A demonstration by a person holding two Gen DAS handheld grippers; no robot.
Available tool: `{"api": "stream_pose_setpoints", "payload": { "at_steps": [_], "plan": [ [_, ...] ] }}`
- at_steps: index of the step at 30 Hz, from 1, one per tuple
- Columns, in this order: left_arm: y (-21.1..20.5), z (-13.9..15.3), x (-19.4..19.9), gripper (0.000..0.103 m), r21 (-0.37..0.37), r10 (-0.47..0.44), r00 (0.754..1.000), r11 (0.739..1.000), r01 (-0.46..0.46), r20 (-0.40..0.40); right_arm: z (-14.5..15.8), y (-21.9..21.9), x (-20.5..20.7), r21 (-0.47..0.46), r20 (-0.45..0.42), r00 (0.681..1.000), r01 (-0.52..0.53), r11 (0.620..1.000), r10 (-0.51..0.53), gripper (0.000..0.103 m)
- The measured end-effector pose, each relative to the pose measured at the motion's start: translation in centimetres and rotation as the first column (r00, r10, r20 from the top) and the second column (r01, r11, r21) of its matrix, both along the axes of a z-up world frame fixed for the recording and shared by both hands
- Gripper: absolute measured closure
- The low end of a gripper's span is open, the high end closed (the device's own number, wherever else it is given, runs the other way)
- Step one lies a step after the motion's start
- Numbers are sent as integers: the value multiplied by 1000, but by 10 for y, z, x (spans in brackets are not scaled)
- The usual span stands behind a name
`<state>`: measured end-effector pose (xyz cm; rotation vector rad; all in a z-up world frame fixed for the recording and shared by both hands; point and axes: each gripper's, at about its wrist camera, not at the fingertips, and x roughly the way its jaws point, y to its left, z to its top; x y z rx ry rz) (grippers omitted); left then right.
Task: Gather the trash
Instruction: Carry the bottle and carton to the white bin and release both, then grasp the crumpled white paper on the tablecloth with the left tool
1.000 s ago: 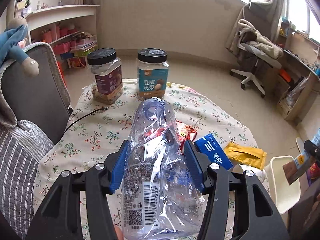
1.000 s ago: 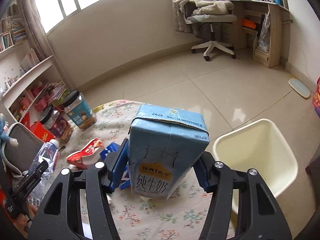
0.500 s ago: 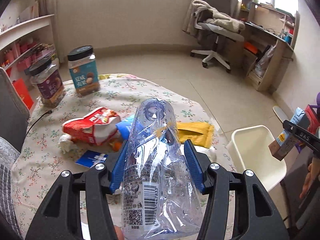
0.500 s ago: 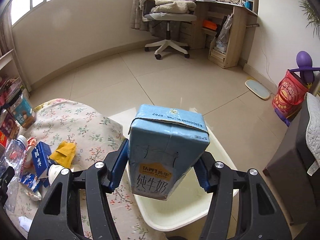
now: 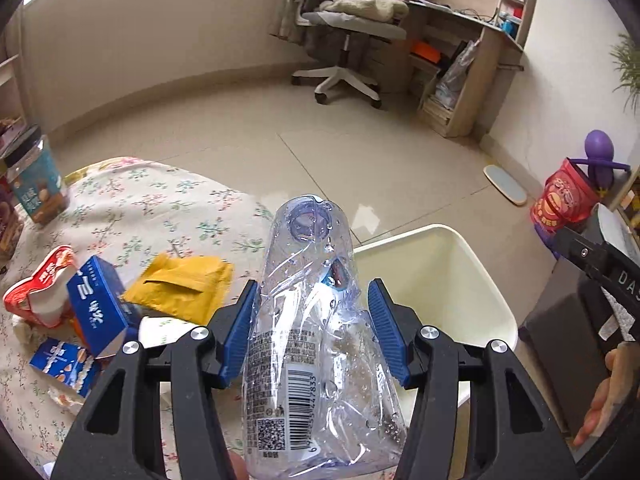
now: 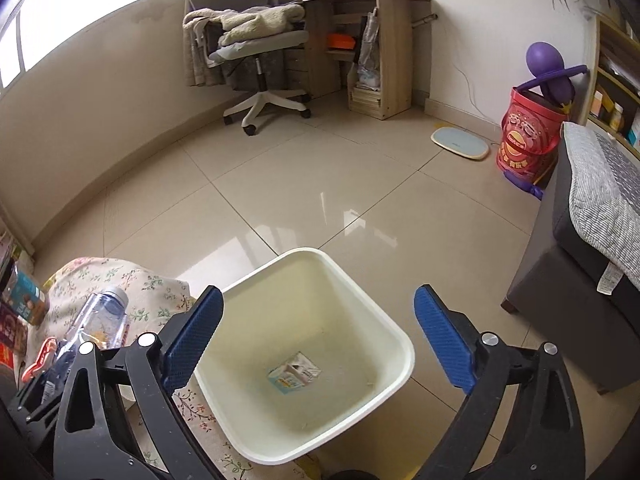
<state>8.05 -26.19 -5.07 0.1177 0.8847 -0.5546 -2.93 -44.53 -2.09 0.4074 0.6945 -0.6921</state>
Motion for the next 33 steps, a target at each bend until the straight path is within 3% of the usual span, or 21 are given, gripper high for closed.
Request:
{"api": "stream_pose_setpoints", "payload": {
  "at_steps": [9,12,14,23,28,33],
  "plan": [
    [-66,-10,0,46,-33,-85,992,996,82,-94,8,-22,-27,-4,74,992,103,995,-102,9],
    [-72,-10,4,23,-57,-89,987,995,82,-134,9,-24,-33,-16,79,990,117,993,-115,8],
    [-70,-8,4,20,-61,-86,986,995,78,-143,10,-23,-36,-32,82,990,120,992,-117,7],
    [-19,15,-5,15,-4,68,998,998,-68,7,10,12,-27,-121,54,998,48,992,-41,7],
    [18,28,-9,11,14,174,979,984,-176,103,11,41,-14,-186,21,1000,-8,983,12,7],
    [56,30,-9,10,28,253,958,966,-259,137,11,70,2,-195,3,996,-90,977,92,7]
  ]
}}
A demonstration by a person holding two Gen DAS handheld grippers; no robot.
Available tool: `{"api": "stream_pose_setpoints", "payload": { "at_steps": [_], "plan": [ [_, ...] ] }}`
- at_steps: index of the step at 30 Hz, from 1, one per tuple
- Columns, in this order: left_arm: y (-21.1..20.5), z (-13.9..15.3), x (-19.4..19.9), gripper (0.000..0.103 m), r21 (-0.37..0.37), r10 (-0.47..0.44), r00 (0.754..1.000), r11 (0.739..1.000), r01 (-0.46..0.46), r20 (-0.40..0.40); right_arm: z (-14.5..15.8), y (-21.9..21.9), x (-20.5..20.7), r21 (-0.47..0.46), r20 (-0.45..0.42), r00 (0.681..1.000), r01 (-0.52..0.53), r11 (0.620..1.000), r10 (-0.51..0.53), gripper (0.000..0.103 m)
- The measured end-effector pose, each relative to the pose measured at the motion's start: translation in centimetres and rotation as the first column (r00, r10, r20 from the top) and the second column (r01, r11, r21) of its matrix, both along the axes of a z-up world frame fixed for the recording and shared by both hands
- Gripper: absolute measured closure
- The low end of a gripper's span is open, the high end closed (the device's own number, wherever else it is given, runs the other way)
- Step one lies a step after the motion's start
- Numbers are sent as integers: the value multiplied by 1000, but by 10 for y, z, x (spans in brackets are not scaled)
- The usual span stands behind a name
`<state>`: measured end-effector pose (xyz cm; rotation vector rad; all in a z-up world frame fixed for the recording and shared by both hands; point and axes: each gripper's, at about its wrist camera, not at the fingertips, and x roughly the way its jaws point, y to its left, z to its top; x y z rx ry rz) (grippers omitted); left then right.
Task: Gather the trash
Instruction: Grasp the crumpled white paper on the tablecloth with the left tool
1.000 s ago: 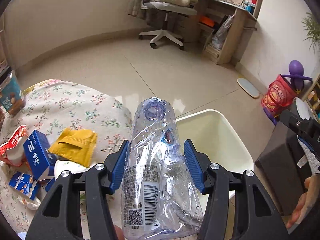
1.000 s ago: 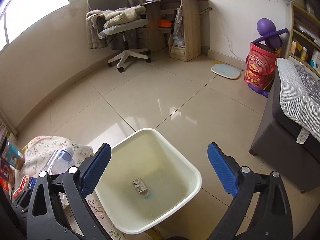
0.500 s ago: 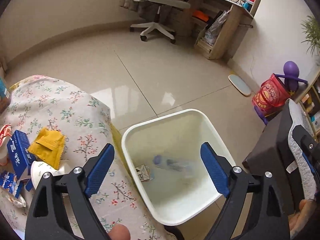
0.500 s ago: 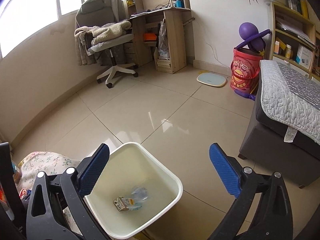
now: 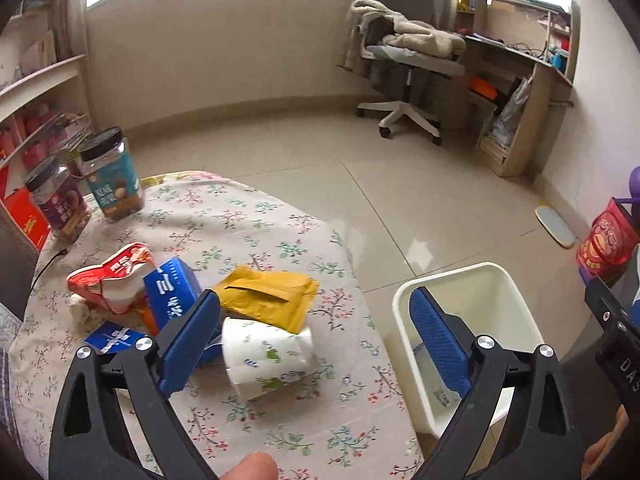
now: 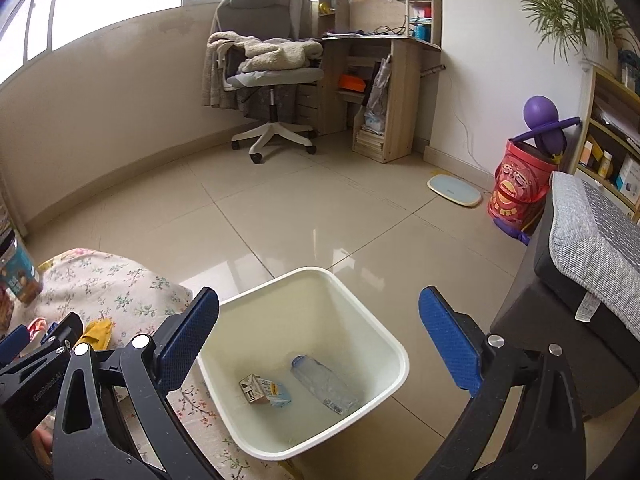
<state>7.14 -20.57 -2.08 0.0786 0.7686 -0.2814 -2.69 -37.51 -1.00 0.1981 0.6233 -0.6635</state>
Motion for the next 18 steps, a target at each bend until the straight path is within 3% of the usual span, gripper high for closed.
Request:
{"api": "stream_pose_setpoints", "payload": {
  "at_steps": [9,18],
  "plan": [
    [83,-4,1,10,29,187,982,982,-187,14,-8,75,37,-11,-37,981,-190,982,189,7],
    [165,-20,-13,10,60,397,916,917,-394,-52,-29,151,60,-17,-109,920,-381,924,377,7]
  ]
}}
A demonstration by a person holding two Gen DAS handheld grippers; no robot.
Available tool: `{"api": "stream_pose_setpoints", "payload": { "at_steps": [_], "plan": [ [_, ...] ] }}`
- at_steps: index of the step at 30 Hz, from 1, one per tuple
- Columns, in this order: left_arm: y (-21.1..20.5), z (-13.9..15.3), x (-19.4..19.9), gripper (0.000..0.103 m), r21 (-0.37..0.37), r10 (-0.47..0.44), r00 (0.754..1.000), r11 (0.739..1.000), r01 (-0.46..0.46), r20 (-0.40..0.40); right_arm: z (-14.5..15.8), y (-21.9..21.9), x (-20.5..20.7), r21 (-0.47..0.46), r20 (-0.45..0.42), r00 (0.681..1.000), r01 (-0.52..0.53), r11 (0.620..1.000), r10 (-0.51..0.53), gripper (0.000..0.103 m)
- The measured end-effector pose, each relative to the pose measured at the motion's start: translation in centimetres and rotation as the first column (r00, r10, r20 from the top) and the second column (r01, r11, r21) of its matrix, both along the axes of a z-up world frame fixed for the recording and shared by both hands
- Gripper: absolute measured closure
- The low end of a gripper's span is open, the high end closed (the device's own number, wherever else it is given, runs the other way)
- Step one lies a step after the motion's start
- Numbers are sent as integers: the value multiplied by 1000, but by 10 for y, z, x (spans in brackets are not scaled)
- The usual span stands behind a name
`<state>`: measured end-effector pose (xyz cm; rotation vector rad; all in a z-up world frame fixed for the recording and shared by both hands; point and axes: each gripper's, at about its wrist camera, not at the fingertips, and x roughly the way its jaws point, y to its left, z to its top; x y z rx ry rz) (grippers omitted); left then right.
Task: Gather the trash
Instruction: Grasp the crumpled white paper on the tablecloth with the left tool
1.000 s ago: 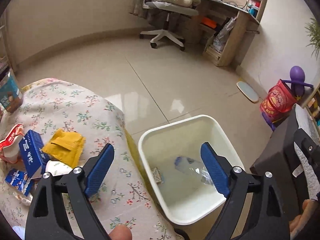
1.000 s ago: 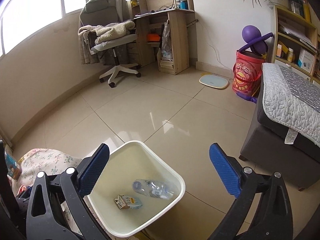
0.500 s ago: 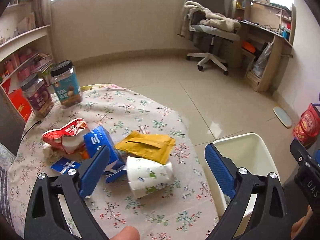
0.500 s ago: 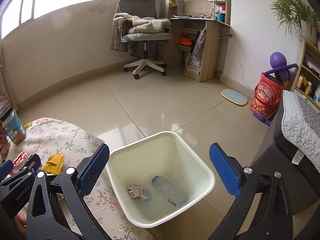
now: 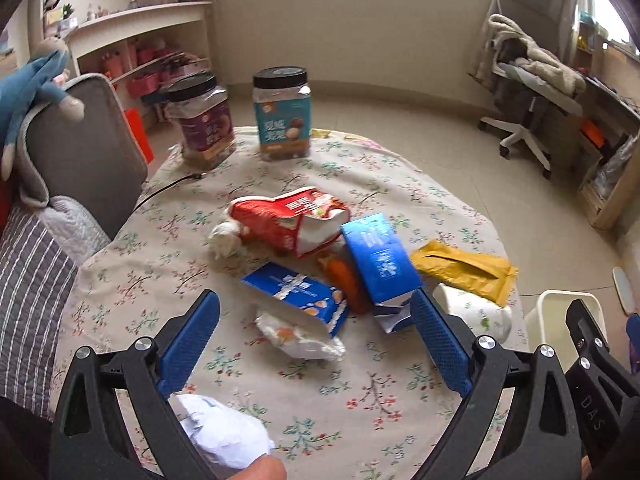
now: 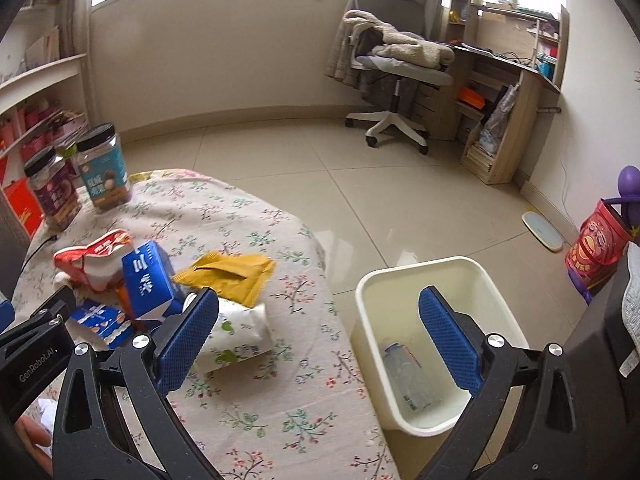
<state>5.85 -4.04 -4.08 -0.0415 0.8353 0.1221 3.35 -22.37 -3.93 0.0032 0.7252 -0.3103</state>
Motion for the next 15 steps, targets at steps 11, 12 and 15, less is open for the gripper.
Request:
{"api": "stream_pose_setpoints", "payload": {
  "at_steps": [11,12,15],
  "plan": [
    [90,-61,-48,10,-78,119,961,987,-143,-250,-19,30,14,10,-85,993,-79,997,79,7],
    [93,-66,-52,10,-105,123,954,982,-157,-274,-20,31,15,14,-91,992,-84,996,85,7],
    [92,-77,-54,8,-151,90,948,978,-142,-304,-25,38,19,16,-104,990,-94,995,95,7]
  ]
}}
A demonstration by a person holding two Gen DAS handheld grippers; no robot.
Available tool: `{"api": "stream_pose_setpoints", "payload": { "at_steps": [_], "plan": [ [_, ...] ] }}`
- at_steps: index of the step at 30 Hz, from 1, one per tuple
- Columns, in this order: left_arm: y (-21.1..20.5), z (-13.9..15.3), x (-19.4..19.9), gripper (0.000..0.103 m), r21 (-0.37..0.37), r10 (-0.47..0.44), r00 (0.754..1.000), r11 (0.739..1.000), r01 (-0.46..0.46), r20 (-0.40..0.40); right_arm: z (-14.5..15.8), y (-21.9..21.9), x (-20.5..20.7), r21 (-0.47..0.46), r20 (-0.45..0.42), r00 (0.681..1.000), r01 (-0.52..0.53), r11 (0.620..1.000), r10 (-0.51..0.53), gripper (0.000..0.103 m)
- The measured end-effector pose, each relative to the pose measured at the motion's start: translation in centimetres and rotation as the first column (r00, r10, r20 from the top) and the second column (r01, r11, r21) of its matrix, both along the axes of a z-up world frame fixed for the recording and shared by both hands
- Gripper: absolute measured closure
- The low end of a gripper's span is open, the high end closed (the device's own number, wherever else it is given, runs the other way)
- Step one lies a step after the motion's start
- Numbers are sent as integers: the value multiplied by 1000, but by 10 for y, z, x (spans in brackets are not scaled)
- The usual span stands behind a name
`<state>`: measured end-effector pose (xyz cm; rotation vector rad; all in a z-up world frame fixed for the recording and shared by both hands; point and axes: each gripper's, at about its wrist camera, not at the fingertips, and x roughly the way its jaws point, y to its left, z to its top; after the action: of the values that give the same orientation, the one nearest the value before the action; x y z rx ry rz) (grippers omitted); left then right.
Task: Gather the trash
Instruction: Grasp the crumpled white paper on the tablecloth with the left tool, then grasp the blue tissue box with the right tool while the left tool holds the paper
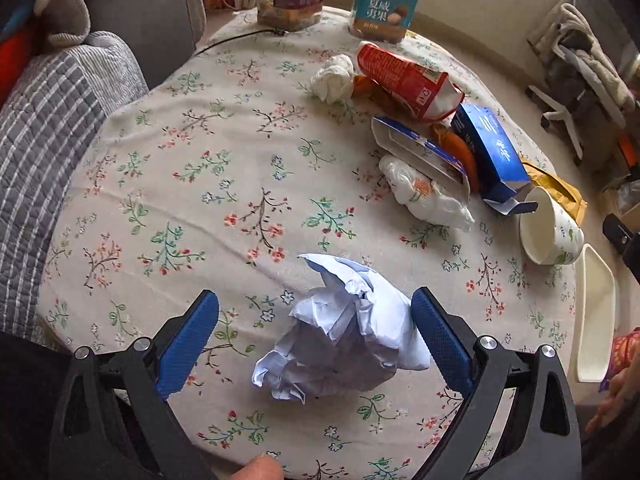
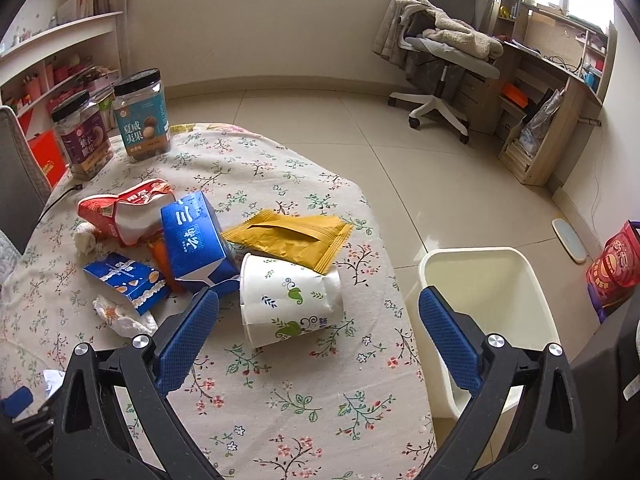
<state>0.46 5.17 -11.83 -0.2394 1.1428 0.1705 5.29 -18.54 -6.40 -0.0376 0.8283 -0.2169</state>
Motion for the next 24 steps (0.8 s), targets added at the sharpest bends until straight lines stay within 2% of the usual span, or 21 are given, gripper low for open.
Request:
{"api": "stream_pose_setpoints", "payload": {
  "at_steps": [6,11,12,14,16,20,24],
  "plan": [
    [-15,-1,-1,8,-6,-79,997,997,79,5,-8,-4,8,36,-50,999,16,999,-14,7],
    [-14,-16,1,8,-93,-99,994,991,94,-52,-11,-10,9,48,-69,997,38,998,-34,7],
    [-15,-17,1,10,-106,-108,993,989,101,-57,-12,-9,10,46,-72,997,36,998,-33,7],
    [-20,-18,-1,31,-123,-158,986,981,152,-48,-15,-8,11,41,-81,996,28,999,-25,7],
    [-25,-15,-2,40,-110,-201,979,975,195,-39,-17,-4,13,39,-94,995,20,999,-16,7],
    [-24,-3,-1,45,-100,-235,972,967,234,-4,-21,-1,21,82,-122,993,9,997,1,7],
    [-12,27,15,45,-53,-251,966,966,254,62,-23,11,35,131,-134,989,-39,991,56,7]
  ]
}}
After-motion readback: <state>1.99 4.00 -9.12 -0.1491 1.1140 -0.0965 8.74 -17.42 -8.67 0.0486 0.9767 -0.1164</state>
